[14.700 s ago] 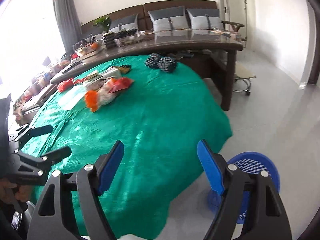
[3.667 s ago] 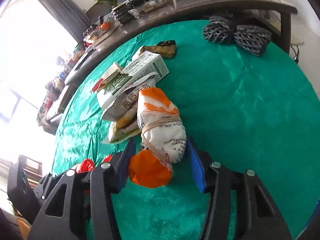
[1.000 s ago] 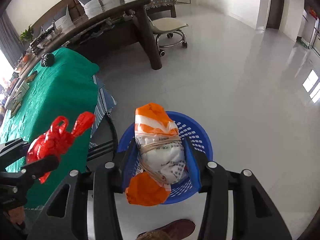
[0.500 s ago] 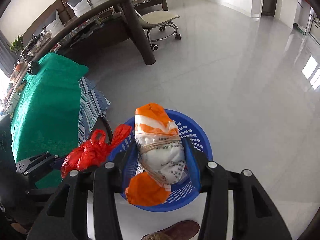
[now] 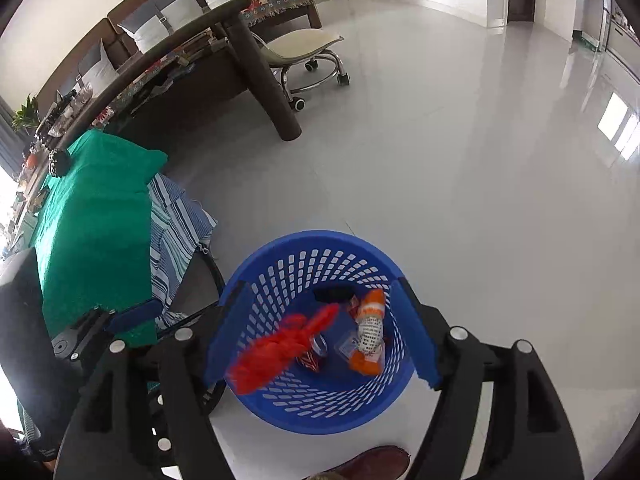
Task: Collect trash
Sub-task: 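Carry both bags to the blue wastebasket and open both tools to drop them, then move both open tools back over the table toward the remaining items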
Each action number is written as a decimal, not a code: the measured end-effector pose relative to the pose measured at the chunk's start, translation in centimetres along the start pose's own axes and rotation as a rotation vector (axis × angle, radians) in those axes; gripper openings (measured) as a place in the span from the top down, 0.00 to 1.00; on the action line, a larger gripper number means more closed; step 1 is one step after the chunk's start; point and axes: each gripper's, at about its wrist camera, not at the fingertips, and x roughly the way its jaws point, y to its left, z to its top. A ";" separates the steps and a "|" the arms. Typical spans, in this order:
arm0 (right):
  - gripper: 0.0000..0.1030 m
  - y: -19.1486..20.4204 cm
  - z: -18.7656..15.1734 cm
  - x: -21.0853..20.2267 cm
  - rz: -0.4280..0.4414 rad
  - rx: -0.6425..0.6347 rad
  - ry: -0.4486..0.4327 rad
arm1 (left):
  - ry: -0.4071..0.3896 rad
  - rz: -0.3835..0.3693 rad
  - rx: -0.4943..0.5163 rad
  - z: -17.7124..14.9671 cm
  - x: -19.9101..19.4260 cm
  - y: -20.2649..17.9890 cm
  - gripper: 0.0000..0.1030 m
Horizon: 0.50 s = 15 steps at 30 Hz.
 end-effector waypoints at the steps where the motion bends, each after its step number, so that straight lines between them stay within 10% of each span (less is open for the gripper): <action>1: 0.28 0.1 0.1 -0.4 -0.007 -0.003 -0.014 | -0.008 0.004 0.009 0.0 -0.5 -0.1 0.09; 9: 0.14 2.9 0.6 -3.8 -0.053 -0.056 -0.158 | -0.231 0.046 0.068 -1.3 -9.2 -0.6 0.05; 15: 0.11 7.8 -0.6 -5.5 -0.073 -0.202 -0.260 | -0.213 0.026 0.026 -3.9 -15.7 2.6 0.05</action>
